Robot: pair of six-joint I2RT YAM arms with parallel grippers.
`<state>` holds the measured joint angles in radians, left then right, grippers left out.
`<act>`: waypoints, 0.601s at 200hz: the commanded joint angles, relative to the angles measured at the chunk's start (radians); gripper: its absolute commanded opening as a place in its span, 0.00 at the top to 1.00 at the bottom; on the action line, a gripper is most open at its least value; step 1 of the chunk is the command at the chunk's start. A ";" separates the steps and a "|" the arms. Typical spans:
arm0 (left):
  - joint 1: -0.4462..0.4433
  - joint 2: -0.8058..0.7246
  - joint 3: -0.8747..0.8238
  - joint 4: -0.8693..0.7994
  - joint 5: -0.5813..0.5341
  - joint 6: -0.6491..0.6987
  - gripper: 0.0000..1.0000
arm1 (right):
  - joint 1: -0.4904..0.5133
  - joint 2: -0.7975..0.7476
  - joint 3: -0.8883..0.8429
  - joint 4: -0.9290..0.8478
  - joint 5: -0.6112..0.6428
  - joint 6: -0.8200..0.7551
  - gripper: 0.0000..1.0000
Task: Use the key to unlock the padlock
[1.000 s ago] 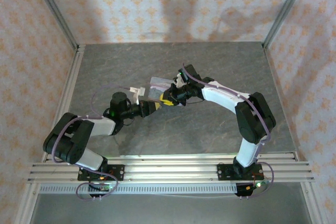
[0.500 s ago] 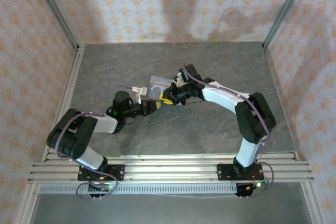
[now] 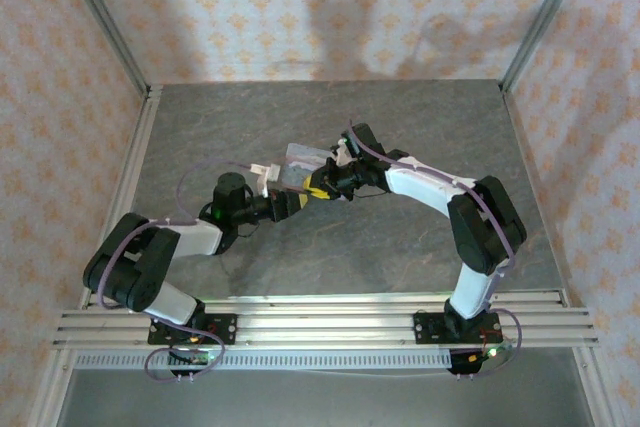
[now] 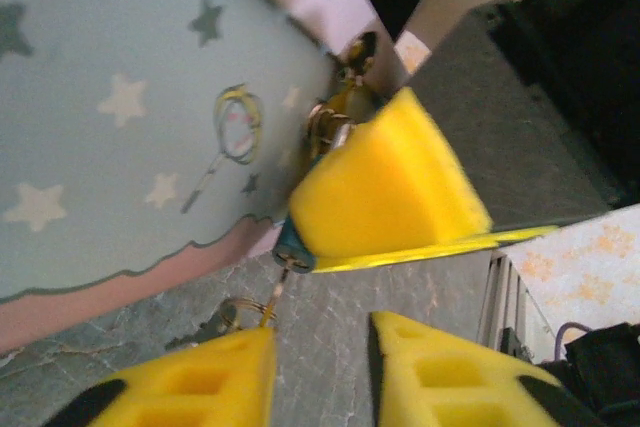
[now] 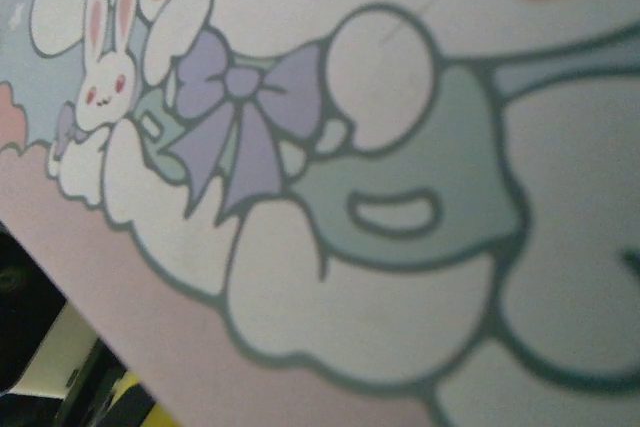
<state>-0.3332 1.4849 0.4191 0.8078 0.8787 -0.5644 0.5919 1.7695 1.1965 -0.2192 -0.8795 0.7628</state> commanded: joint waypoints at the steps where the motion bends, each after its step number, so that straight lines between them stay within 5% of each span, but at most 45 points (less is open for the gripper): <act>1: 0.010 -0.046 -0.009 -0.017 -0.044 0.054 0.66 | -0.004 -0.035 -0.010 -0.045 -0.003 -0.011 1.00; 120: 0.011 0.062 0.055 0.018 -0.004 0.058 0.70 | -0.005 -0.021 0.001 -0.036 -0.031 0.004 1.00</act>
<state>-0.3313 1.5215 0.4435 0.7757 0.8566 -0.5175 0.5922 1.7691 1.1965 -0.2462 -0.8845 0.7597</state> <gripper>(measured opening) 0.305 0.158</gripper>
